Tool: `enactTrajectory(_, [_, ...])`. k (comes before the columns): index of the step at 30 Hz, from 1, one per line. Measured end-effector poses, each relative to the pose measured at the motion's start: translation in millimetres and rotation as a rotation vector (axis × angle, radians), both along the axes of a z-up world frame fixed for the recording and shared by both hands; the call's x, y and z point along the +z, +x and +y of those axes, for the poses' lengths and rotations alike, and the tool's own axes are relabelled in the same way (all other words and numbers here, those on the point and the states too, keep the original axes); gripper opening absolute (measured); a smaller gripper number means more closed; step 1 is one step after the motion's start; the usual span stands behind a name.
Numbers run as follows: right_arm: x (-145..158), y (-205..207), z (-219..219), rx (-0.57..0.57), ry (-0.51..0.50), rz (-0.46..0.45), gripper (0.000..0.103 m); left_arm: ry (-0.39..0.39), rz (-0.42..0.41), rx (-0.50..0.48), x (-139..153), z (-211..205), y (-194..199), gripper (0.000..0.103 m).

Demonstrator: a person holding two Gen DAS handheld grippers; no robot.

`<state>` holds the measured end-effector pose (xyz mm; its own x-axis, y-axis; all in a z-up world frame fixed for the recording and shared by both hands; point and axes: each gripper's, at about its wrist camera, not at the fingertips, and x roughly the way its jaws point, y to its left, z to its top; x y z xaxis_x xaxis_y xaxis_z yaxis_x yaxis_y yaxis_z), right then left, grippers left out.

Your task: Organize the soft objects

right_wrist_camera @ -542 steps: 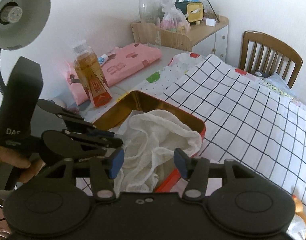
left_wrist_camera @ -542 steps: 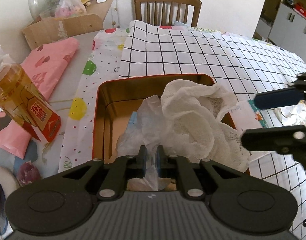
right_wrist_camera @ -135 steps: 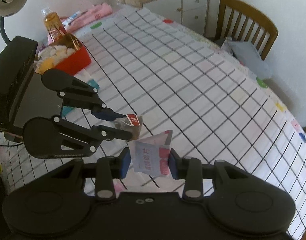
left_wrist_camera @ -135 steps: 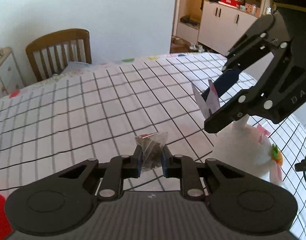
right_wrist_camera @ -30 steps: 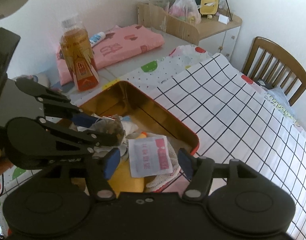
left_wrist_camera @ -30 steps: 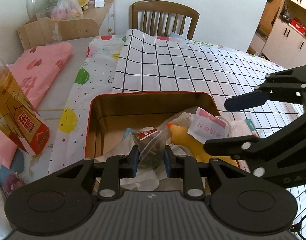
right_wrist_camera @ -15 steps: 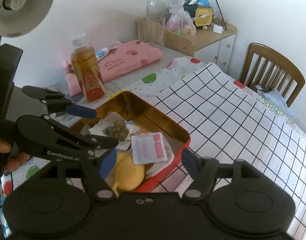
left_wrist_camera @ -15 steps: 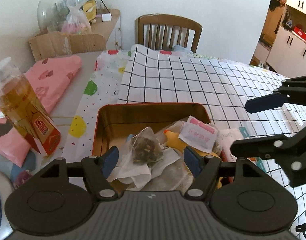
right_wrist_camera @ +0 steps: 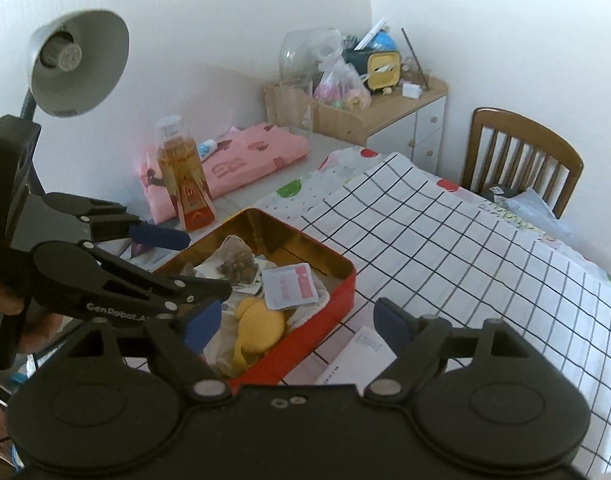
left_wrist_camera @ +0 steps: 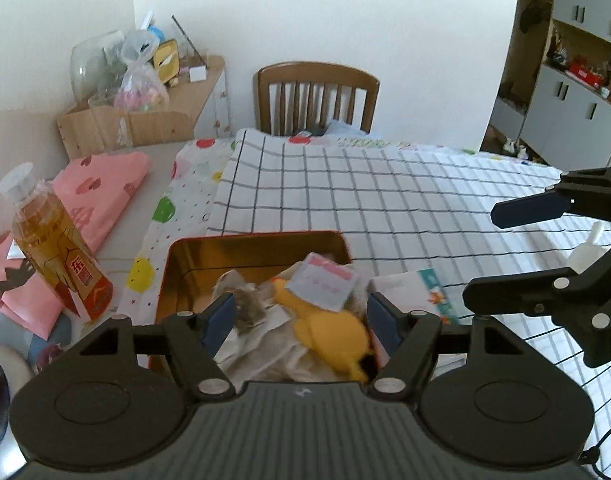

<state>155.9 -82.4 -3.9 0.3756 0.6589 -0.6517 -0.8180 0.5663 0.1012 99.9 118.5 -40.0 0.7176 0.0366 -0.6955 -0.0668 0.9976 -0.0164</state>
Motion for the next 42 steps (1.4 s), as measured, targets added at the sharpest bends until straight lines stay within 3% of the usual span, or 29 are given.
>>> enactTrajectory(2, [3, -3, -9, -0.009, 0.015, -0.012, 0.086, 0.004, -0.017, -0.008, 6, -10, -4, 0.079])
enactTrajectory(11, [17, -21, -52, -0.048, 0.082, -0.064, 0.095, 0.011, -0.094, -0.027, 30, -45, -23, 0.08])
enactTrajectory(16, [22, -30, -73, -0.076, 0.114, -0.107, 0.102, -0.004, -0.121, -0.014, 37, -58, -33, 0.086])
enactTrajectory(24, [25, -43, -96, -0.105, 0.141, -0.155, 0.103, -0.009, -0.139, 0.024, 44, -72, -40, 0.09])
enactTrajectory(28, [23, -47, -106, -0.126, 0.158, -0.162, 0.103, 0.012, -0.159, 0.036, 48, -77, -45, 0.103])
enactTrajectory(37, [19, -55, -117, -0.162, 0.177, -0.148, 0.103, -0.009, -0.169, 0.058, 50, -81, -53, 0.103])
enactTrajectory(42, [22, -61, -121, -0.191, 0.194, -0.161, 0.103, 0.03, -0.197, 0.065, 52, -89, -62, 0.103])
